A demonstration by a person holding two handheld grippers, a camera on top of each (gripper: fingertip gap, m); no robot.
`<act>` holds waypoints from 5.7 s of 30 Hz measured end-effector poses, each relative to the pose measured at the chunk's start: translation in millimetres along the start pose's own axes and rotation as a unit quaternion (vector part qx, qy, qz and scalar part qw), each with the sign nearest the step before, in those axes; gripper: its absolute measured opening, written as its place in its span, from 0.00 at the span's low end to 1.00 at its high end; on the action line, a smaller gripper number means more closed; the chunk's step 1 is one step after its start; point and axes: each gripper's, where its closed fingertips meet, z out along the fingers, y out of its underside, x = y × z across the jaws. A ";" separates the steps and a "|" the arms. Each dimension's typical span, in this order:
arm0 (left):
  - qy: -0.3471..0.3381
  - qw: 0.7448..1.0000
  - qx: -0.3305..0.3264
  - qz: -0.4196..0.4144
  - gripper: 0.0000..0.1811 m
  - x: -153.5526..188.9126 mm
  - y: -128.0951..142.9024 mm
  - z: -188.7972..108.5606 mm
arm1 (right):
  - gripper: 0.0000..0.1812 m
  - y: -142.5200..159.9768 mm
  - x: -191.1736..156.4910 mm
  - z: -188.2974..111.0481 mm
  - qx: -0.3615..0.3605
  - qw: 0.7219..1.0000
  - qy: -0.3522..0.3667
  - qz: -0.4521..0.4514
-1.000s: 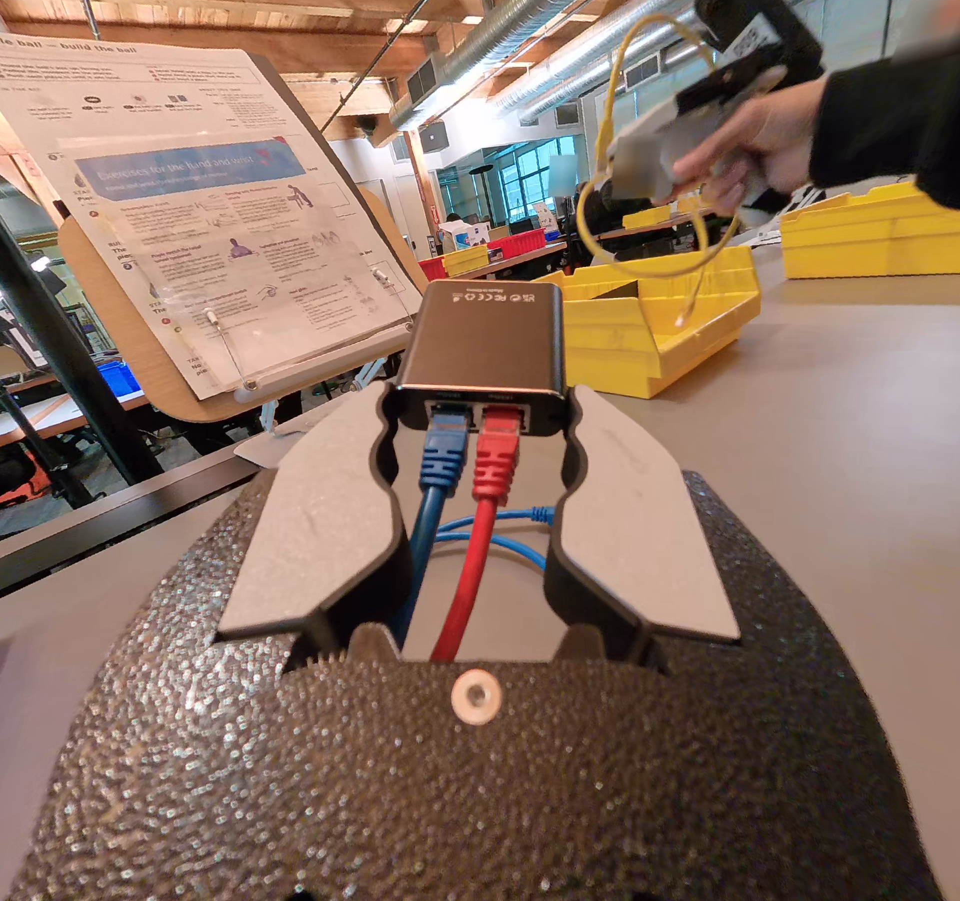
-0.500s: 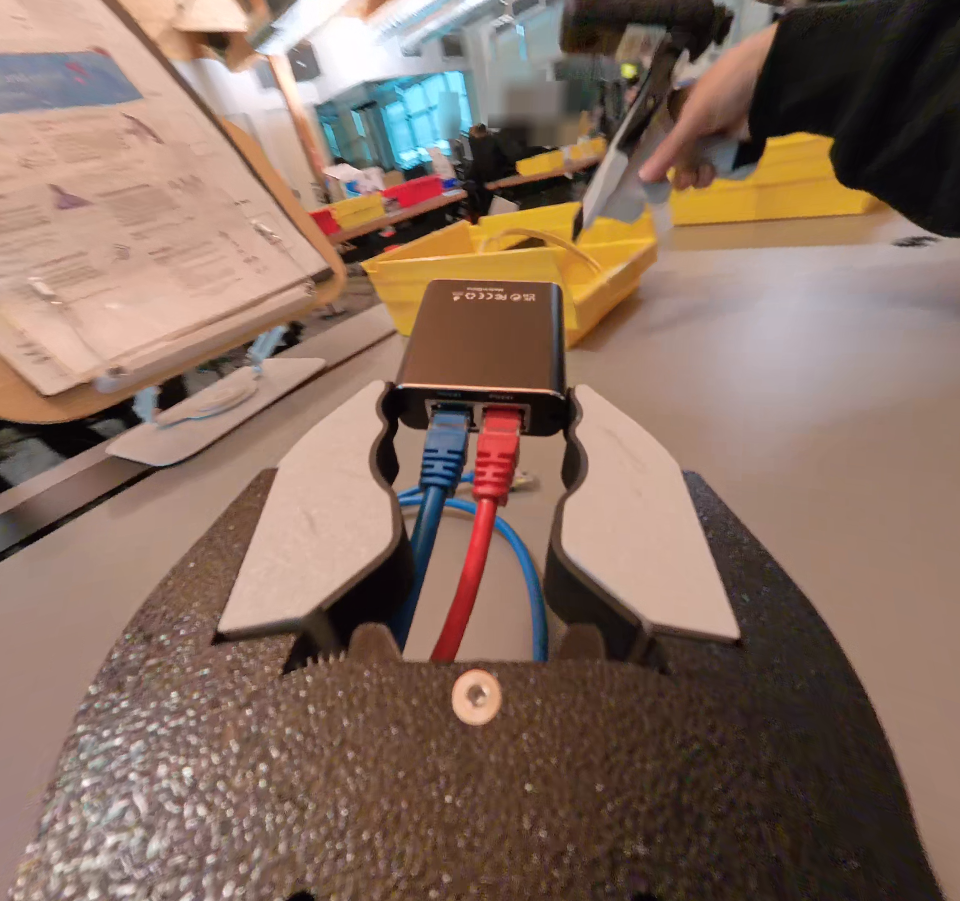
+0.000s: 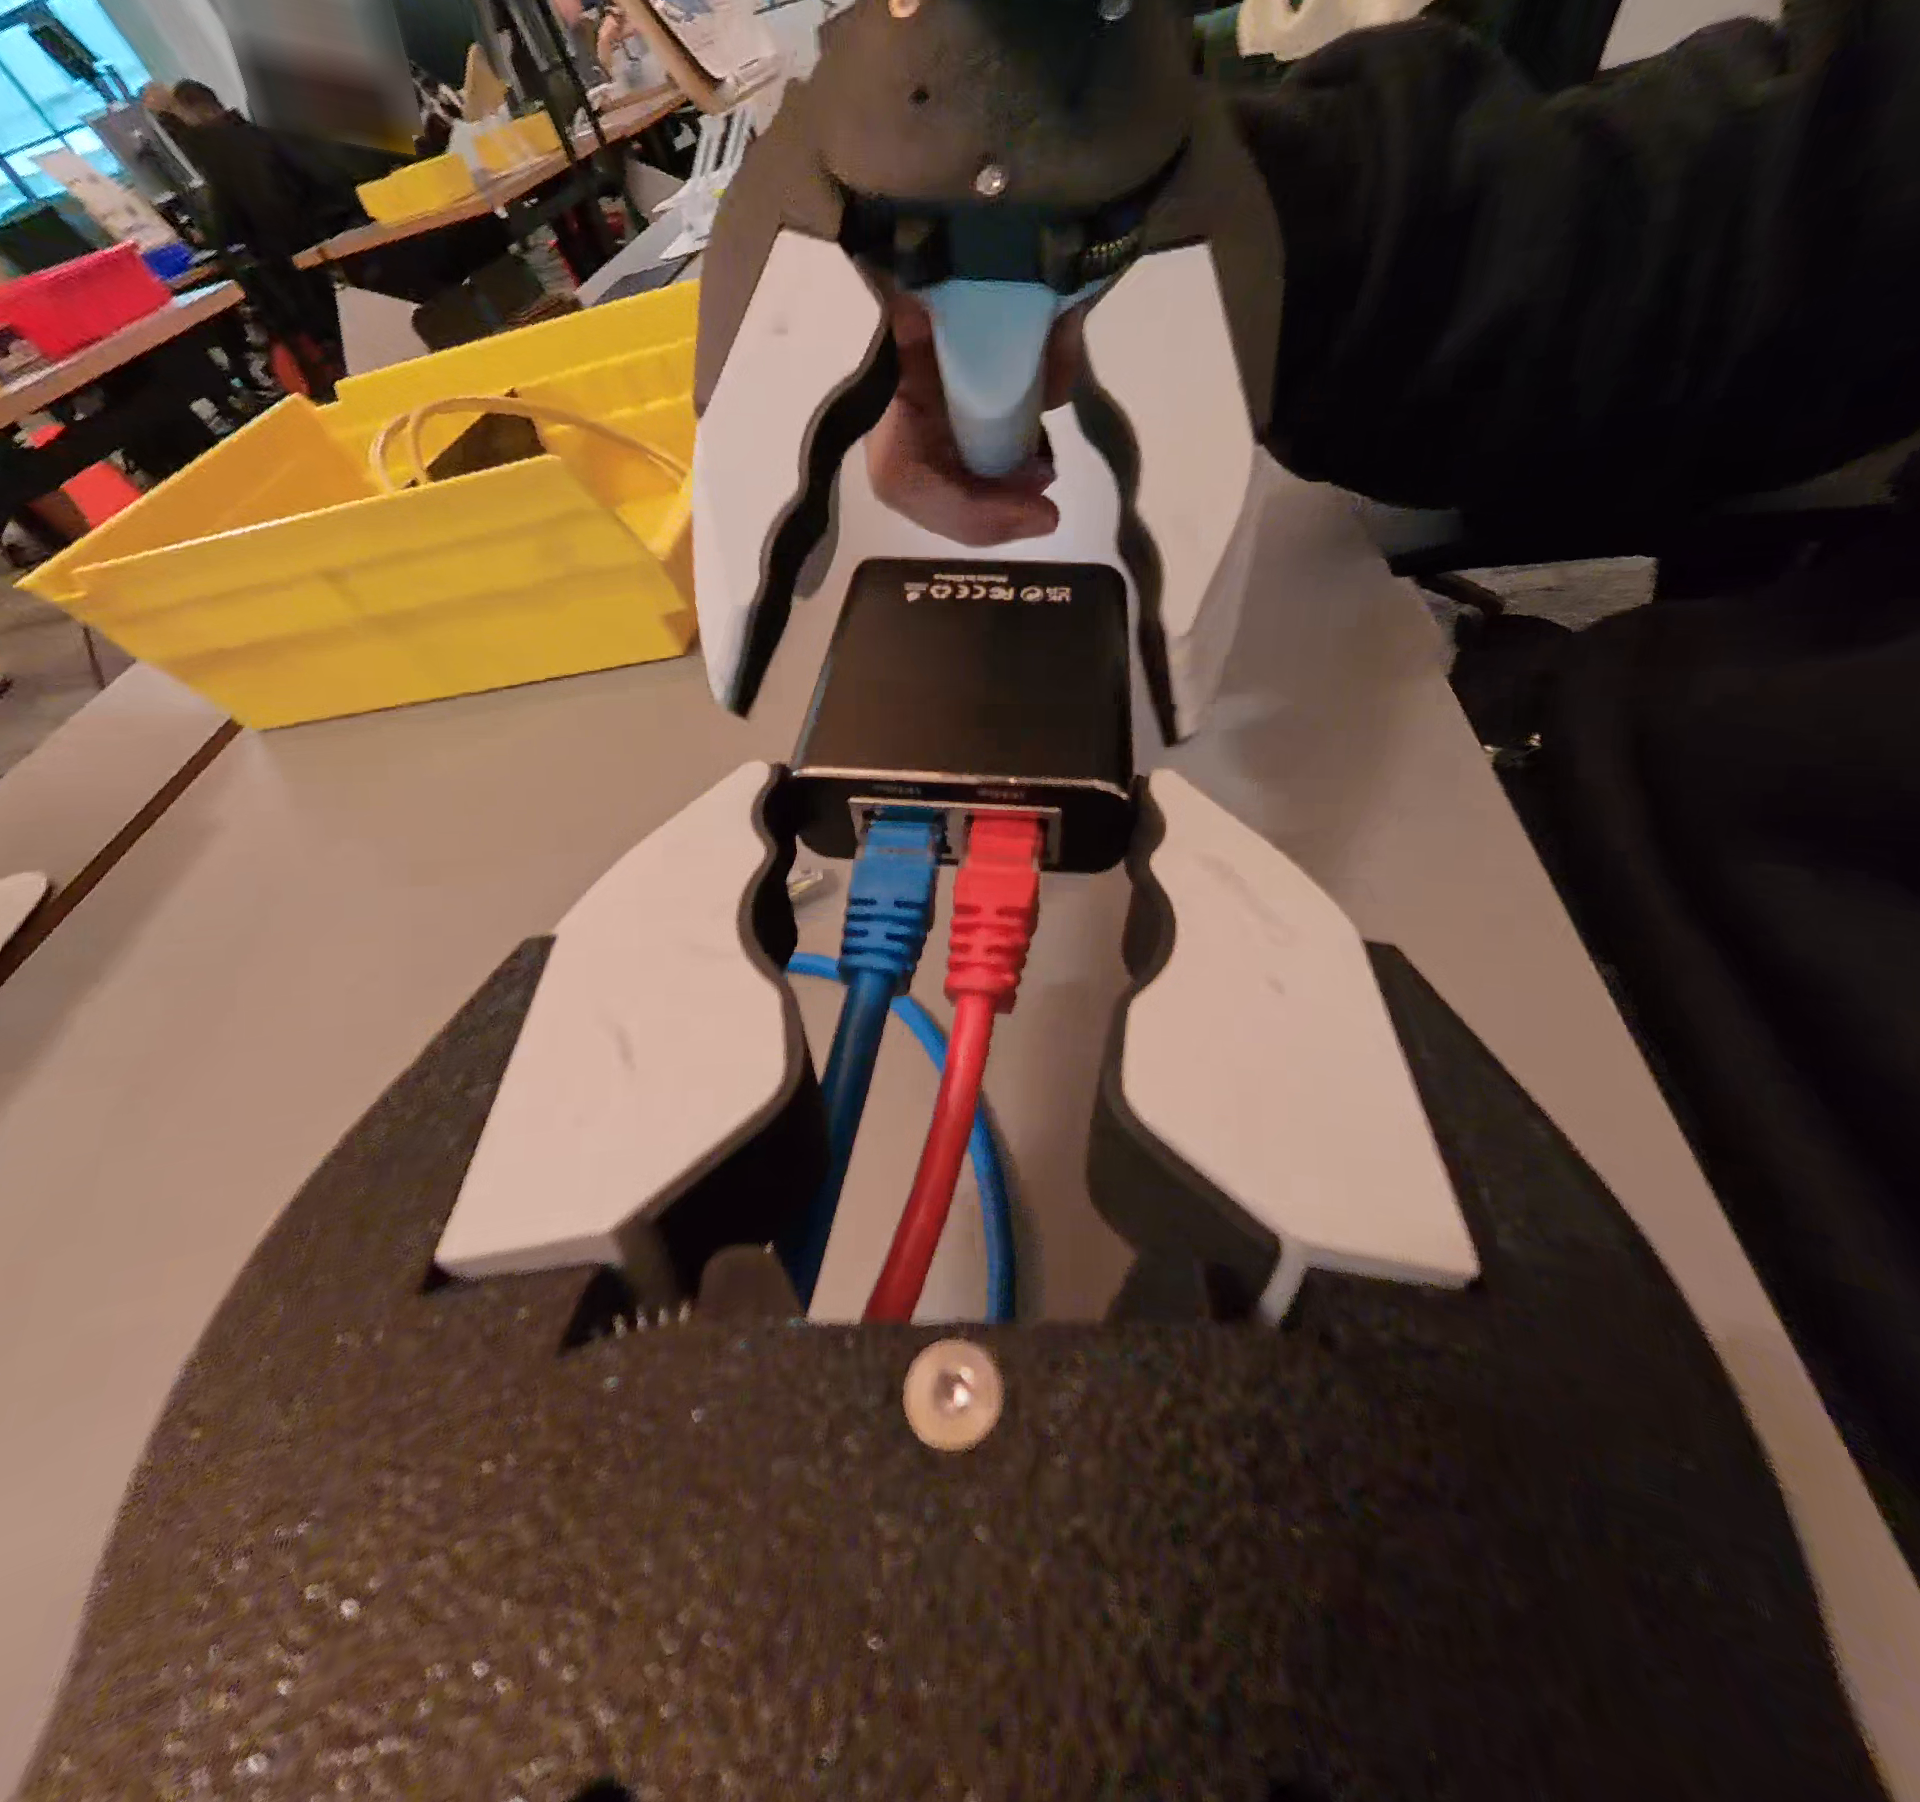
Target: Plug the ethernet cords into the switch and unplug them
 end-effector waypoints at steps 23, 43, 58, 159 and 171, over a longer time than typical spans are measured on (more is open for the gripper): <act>0.004 0.800 0.263 -0.539 0.47 -39.8 -31.6 1.6 | 0.34 -43.6 51.7 -31.3 0.091 0.915 0.377 -0.108; 0.208 0.880 -0.002 -0.428 0.13 32.0 -9.5 -4.6 | 0.40 -6.2 -5.0 14.1 -0.040 0.956 0.159 -0.244; -0.237 0.910 -0.028 -0.340 0.45 -41.8 12.8 19.8 | 0.39 1.4 61.0 -1.9 -0.218 0.805 0.467 -0.294; -0.325 0.938 0.118 0.027 0.34 -48.1 -22.5 -10.2 | 0.07 -23.3 59.5 -26.1 0.523 0.592 -0.033 0.612; -0.359 0.926 0.105 0.048 0.34 -53.2 -21.0 -13.0 | 0.04 -29.4 64.1 -25.2 0.526 0.649 -0.006 0.550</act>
